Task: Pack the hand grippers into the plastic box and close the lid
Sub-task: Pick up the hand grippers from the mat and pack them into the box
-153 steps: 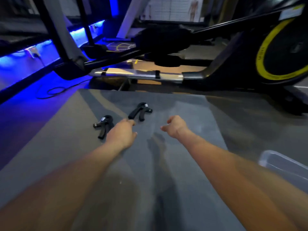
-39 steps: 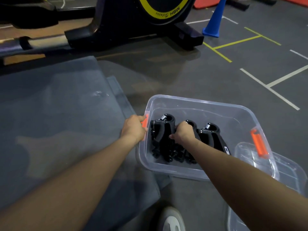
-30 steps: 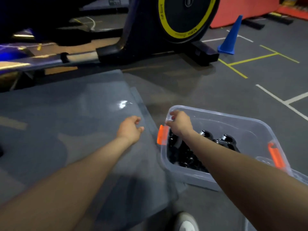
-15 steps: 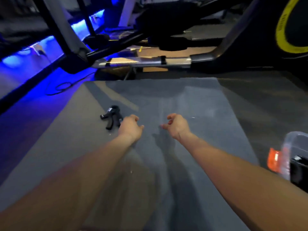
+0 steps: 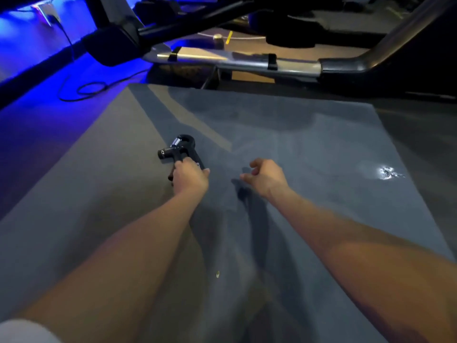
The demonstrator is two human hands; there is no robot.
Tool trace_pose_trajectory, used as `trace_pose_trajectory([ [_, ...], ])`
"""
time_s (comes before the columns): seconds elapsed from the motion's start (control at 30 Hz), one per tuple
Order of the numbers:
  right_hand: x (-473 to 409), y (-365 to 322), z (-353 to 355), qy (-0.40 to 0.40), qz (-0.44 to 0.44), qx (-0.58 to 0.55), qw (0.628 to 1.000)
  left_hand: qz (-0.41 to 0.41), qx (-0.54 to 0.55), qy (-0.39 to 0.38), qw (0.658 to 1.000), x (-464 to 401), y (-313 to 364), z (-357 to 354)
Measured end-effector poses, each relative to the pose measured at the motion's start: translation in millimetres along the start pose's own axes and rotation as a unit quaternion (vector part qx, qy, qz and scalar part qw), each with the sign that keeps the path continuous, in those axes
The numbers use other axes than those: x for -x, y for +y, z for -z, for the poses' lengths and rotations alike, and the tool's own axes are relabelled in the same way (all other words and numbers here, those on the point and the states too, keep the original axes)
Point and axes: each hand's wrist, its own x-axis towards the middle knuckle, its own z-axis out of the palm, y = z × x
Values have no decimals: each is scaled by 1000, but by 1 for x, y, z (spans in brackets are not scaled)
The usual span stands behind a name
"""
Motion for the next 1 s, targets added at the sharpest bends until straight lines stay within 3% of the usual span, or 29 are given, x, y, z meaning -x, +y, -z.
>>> trace_pose_trajectory([
  [0.23,-1,27,6,18,-15,6,1000,50,8,51,997,-3,2,-15],
  [0.6,56,20,63,2,-59,-136,989,61,160,-91,981,82,60,24],
  [0.77,112,29,125,3,-125,-254,959,-30,211,-190,958,161,110,34],
  [1.0,186,81,230,108,-166,-435,878,-208,211,-294,909,275,185,5],
])
